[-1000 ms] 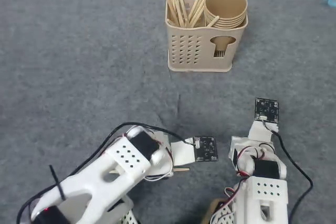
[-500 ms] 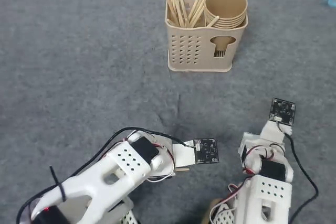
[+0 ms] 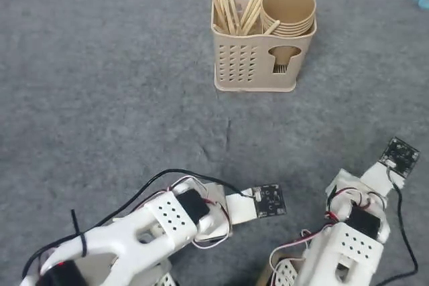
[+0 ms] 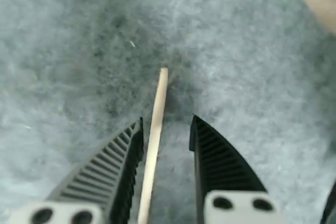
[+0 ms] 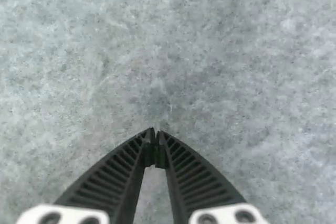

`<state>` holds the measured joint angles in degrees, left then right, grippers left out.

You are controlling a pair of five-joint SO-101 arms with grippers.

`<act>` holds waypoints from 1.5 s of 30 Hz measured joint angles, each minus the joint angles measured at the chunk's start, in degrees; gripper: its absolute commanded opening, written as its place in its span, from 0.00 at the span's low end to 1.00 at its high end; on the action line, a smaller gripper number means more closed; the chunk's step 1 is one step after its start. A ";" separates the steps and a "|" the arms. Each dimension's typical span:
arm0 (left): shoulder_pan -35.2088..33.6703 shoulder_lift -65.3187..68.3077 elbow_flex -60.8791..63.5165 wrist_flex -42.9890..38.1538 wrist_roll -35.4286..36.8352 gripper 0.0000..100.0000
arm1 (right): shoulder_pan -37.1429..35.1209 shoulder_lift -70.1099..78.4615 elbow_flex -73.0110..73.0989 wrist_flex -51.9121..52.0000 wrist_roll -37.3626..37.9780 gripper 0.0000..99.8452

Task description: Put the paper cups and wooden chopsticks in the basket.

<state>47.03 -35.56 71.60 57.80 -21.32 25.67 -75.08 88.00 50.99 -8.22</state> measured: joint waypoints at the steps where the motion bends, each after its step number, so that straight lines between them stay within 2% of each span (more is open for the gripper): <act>1: 0.00 0.00 0.44 -0.70 1.41 0.13 | 0.00 0.00 0.00 0.00 -0.09 0.01; 11: 0.09 0.00 2.11 -1.76 4.48 0.13 | 0.09 0.00 0.00 -0.09 -0.18 0.01; 14: 0.09 0.00 2.11 -1.76 6.68 0.13 | 2.46 0.00 -1.49 -0.26 -0.62 0.01; 20: 0.09 1.05 2.11 -1.76 7.91 0.01 | 3.87 0.00 -2.11 -0.26 -0.62 0.01; 29: 0.26 9.85 -2.46 -1.67 7.82 0.01 | 3.87 0.00 -2.11 0.70 -0.62 0.01; 36: 0.26 10.90 -3.25 -1.49 7.91 0.01 | 3.87 0.00 -2.11 0.70 -0.62 0.01; 40: 0.09 11.16 -3.43 -1.41 7.91 0.01 | 3.87 0.00 -2.11 0.70 -4.75 0.01; 45: -5.01 11.43 -3.96 -1.41 7.91 0.01 | 3.87 0.00 -2.11 0.70 -6.95 0.01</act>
<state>42.02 -24.13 67.65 56.40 -13.41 29.54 -75.08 85.89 51.69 -15.16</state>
